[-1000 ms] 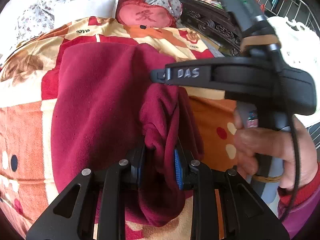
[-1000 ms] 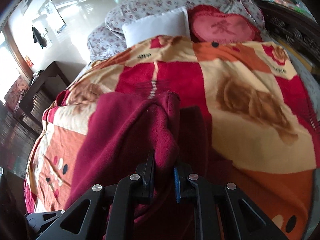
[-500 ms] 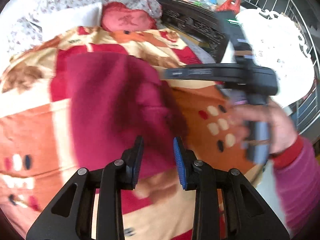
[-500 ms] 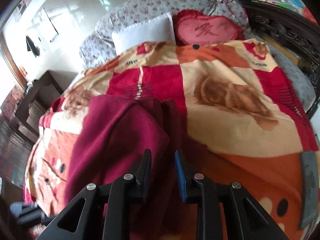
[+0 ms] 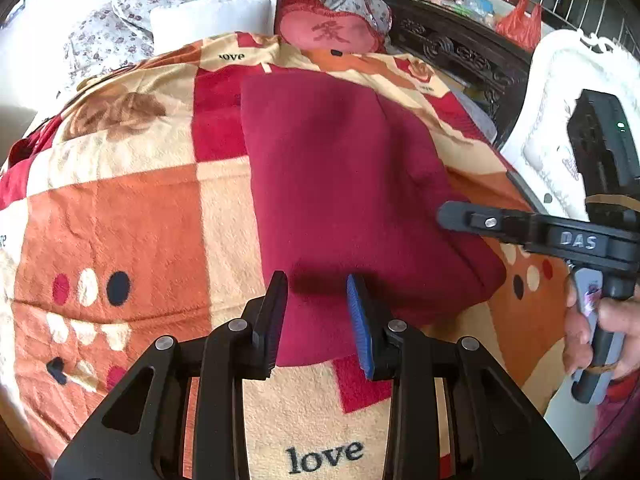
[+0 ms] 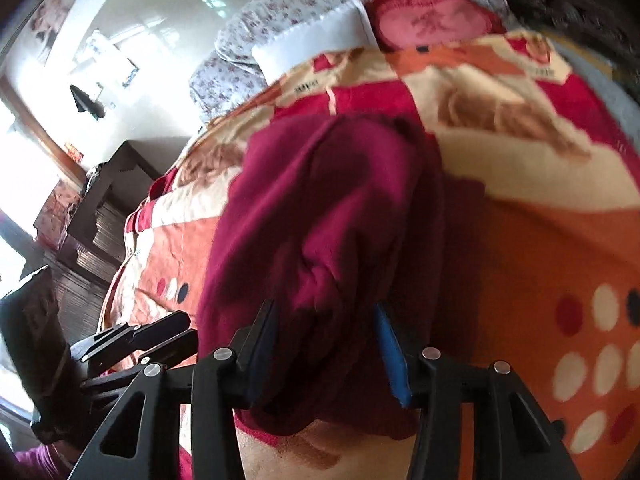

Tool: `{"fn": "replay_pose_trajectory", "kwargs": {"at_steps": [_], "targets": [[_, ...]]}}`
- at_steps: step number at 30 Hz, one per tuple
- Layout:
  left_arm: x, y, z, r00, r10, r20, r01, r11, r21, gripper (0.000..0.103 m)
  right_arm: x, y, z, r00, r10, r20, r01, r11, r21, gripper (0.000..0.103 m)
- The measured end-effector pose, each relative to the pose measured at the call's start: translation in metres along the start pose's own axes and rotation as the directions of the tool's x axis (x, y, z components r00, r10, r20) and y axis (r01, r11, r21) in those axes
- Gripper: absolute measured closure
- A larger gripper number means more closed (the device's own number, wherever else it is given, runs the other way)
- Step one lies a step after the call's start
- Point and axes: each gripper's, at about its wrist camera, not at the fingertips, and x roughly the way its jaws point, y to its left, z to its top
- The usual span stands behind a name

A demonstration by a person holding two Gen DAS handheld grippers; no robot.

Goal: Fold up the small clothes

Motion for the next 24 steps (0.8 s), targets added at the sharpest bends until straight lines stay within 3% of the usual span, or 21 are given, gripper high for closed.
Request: {"fn": "replay_pose_trajectory", "kwargs": {"at_steps": [1,6,9,13,17,20,24], "targets": [[0.001,-0.001,0.000,1.000,0.000,-0.004,0.000,1.000,0.000,0.074,0.003,0.000,-0.002,1.000,0.012,-0.001,-0.012,1.000,0.001,0.074],[-0.012,0.001,0.004,1.000,-0.014,0.020,0.014,1.000,-0.009,0.074,-0.021,0.002,-0.010,0.997,-0.017,0.076,0.022,0.998,-0.058,0.088],[-0.016,0.002,0.006,0.999,-0.018,0.038,0.018,1.000,-0.012,0.071,-0.032,-0.004,-0.017,0.995,-0.063,0.083,0.069,0.995,-0.070,0.088],[0.006,-0.003,0.005,1.000,-0.005,-0.002,0.005,1.000,-0.006,0.070,-0.005,-0.013,-0.024,0.989,-0.147,0.033,0.150,0.986,-0.073,0.088],[0.015,0.000,0.001,1.000,-0.006,-0.018,0.005,1.000,-0.025,0.070,-0.007,-0.023,-0.029,0.993,-0.116,0.027,0.116,0.993,-0.017,0.088],[0.011,0.001,0.005,1.000,-0.005,-0.009,0.005,1.000,-0.026,0.070,-0.023,-0.027,-0.026,0.997,-0.062,0.048,0.061,0.997,0.040,0.086],[0.010,0.003,0.012,1.000,-0.002,0.014,0.002,0.999,-0.041,0.070,-0.036,-0.011,-0.015,0.987,-0.110,0.116,0.108,0.994,0.020,0.058]]}}
